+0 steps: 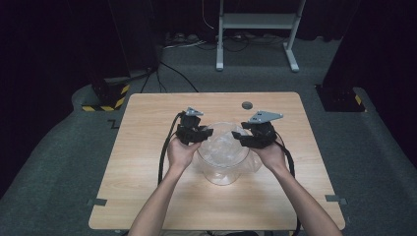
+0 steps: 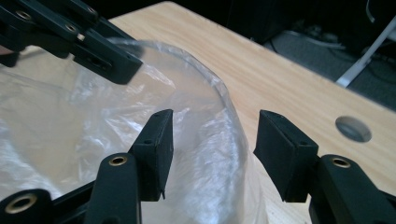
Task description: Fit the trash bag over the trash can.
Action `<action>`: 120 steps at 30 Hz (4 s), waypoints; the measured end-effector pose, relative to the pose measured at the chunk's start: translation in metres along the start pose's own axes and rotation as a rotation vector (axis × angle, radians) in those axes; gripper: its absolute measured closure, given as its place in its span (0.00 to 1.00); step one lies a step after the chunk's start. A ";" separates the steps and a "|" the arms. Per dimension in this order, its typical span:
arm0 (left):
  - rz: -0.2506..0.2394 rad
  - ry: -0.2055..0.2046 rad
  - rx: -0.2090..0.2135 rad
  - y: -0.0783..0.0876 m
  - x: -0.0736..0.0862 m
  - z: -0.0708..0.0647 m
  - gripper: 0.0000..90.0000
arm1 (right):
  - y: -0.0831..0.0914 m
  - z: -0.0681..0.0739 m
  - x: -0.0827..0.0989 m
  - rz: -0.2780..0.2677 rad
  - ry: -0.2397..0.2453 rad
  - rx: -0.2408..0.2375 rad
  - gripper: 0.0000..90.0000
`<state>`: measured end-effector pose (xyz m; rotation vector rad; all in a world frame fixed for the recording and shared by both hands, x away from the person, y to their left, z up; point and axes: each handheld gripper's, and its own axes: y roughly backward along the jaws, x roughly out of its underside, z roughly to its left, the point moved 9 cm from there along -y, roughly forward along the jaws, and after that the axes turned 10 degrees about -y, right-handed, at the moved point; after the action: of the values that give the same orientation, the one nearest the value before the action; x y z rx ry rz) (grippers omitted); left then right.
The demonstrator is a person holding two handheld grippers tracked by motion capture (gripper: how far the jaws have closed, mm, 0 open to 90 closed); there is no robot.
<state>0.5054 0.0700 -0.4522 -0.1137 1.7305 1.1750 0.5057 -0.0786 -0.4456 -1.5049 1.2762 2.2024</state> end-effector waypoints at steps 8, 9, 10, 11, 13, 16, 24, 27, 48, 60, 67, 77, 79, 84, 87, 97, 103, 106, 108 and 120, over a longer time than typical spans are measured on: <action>0.020 -0.014 -0.013 -0.002 0.000 0.000 0.80 | -0.004 -0.019 0.012 0.071 -0.089 0.001 0.49; 0.020 -0.015 -0.015 -0.002 0.000 -0.001 0.80 | -0.003 -0.018 0.013 0.069 -0.087 0.000 0.50; 0.021 -0.015 -0.015 -0.002 0.000 -0.001 0.80 | -0.003 -0.017 0.013 0.071 -0.076 0.004 0.51; 0.019 -0.016 -0.017 -0.002 0.000 -0.001 0.80 | -0.002 -0.016 0.013 0.075 -0.064 0.007 0.51; 0.007 -0.012 -0.014 -0.001 -0.001 -0.001 0.76 | 0.000 -0.013 0.012 0.054 -0.057 -0.011 0.51; -0.018 0.024 0.017 0.003 -0.003 -0.001 0.60 | 0.009 -0.010 0.004 -0.006 -0.055 -0.019 0.48; 0.006 0.018 -0.016 0.002 0.000 0.000 0.53 | 0.036 0.019 -0.005 -0.096 0.031 -0.077 0.48; 0.007 0.034 -0.018 -0.001 0.003 0.003 0.58 | 0.040 0.027 0.001 -0.092 0.056 -0.098 0.48; -0.069 0.072 0.015 0.011 -0.001 0.006 0.48 | 0.062 0.035 0.030 -0.124 0.163 -0.130 0.49; -0.179 0.061 0.015 0.054 0.012 0.005 0.42 | 0.050 0.023 0.024 -0.126 0.104 -0.114 0.57; -0.224 0.126 -0.016 0.075 0.038 0.024 0.46 | 0.057 0.033 0.012 -0.172 0.126 -0.123 0.57; -0.132 0.135 0.030 0.044 0.066 0.025 0.72 | 0.034 0.041 0.020 -0.088 0.125 -0.135 0.54; -0.106 0.117 0.049 0.036 0.069 0.024 0.83 | 0.035 0.040 0.022 -0.080 0.124 -0.136 0.55; -0.048 0.112 0.094 0.015 0.075 0.023 1.00 | 0.035 0.038 0.025 -0.064 0.127 -0.135 0.55; -0.002 0.122 0.096 0.002 0.082 0.023 1.00 | 0.034 0.038 0.026 -0.065 0.126 -0.138 0.55; -0.015 0.232 0.066 0.003 0.089 0.036 0.61 | 0.037 0.040 0.026 -0.069 0.130 -0.148 0.55; -0.157 0.249 0.060 0.040 0.072 0.038 0.52 | 0.051 0.037 0.021 -0.111 0.108 -0.157 0.55; -0.203 0.232 0.072 0.051 0.061 0.032 0.48 | 0.055 0.032 0.022 -0.119 0.101 -0.145 0.55; -0.228 0.218 0.082 0.056 0.054 0.028 0.47 | 0.058 0.028 0.024 -0.124 0.094 -0.134 0.55; -0.278 0.171 0.095 0.059 0.030 0.010 0.44 | 0.069 -0.005 0.038 -0.139 0.009 -0.085 0.57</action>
<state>0.4643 0.1206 -0.4374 -0.3942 1.8474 0.8987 0.4520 -0.1357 -0.4405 -1.5841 1.0578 2.1882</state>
